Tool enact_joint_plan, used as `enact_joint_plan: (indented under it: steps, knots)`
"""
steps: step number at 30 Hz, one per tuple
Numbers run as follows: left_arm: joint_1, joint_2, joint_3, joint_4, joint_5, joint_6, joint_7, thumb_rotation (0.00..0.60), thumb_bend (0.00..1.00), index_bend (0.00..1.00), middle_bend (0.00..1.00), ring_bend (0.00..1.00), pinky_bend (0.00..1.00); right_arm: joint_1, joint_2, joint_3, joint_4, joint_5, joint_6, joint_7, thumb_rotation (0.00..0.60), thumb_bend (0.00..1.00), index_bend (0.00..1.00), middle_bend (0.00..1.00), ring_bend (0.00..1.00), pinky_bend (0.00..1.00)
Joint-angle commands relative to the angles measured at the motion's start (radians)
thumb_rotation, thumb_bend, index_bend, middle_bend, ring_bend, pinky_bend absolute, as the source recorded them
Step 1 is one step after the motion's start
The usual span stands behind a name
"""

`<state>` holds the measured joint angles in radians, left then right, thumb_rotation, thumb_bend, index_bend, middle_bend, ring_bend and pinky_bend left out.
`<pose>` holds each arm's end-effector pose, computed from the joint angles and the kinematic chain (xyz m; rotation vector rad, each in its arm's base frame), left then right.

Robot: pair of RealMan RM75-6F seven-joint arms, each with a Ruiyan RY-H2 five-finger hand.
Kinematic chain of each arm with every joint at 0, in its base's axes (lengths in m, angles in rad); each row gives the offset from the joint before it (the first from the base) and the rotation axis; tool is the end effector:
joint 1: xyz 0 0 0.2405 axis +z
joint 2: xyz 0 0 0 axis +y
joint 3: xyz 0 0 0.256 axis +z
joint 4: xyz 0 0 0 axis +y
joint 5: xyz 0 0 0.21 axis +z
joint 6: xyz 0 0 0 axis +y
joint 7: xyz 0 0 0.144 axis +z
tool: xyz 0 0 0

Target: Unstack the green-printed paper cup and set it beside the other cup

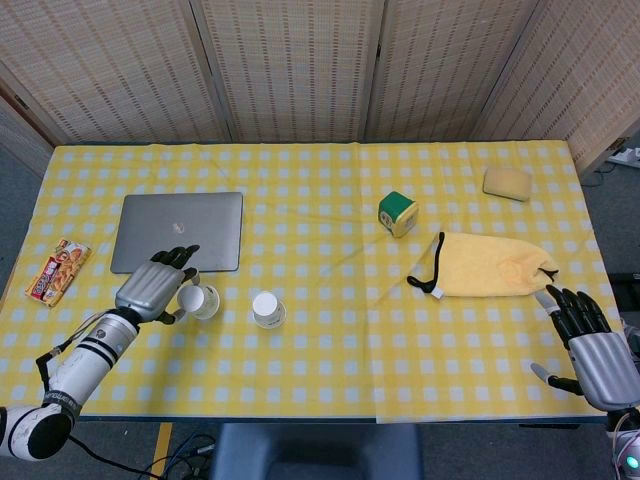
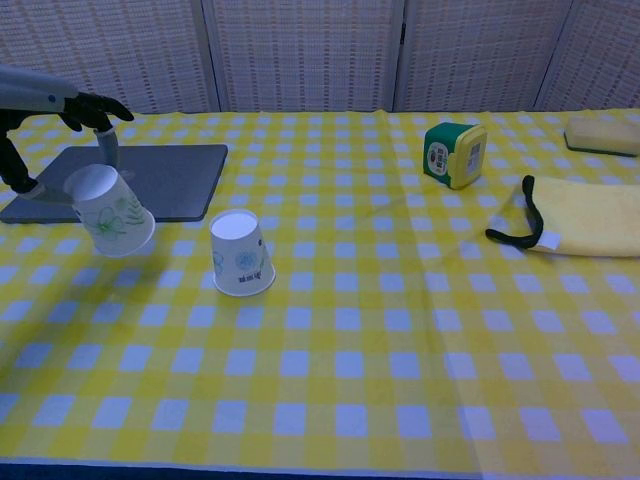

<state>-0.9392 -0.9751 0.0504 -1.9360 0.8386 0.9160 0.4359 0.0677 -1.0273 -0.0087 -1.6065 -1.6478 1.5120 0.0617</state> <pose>-0.1544 0.3287 0.1085 -1.9522 -0.8828 -0.5748 -0.3060 -0.1625 0.1756 1.5284 -0.8574 0.9158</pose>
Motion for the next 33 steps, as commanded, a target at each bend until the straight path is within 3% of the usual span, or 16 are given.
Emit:
enact_joint_plan:
  steps: [1, 23, 33]
  knots:
    - [0.019, -0.026, -0.006, 0.038, 0.023, -0.028, -0.032, 0.6, 0.32, 0.38, 0.0, 0.0, 0.16, 0.0, -0.001, 0.0, -0.001, 0.001, -0.001, -0.002, 0.6, 0.15, 0.0, 0.0, 0.0, 0.0]
    - [0.074, -0.116, -0.04, 0.189, 0.114, -0.125, -0.152, 0.6, 0.32, 0.38, 0.0, 0.0, 0.16, -0.005, -0.005, 0.006, -0.003, 0.011, 0.008, -0.013, 0.6, 0.15, 0.0, 0.0, 0.0, 0.0]
    - [0.082, -0.116, -0.054, 0.182, 0.129, -0.129, -0.154, 0.6, 0.32, 0.21, 0.0, 0.0, 0.16, -0.01, -0.004, 0.006, -0.002, 0.006, 0.02, -0.009, 0.6, 0.15, 0.0, 0.0, 0.0, 0.0]
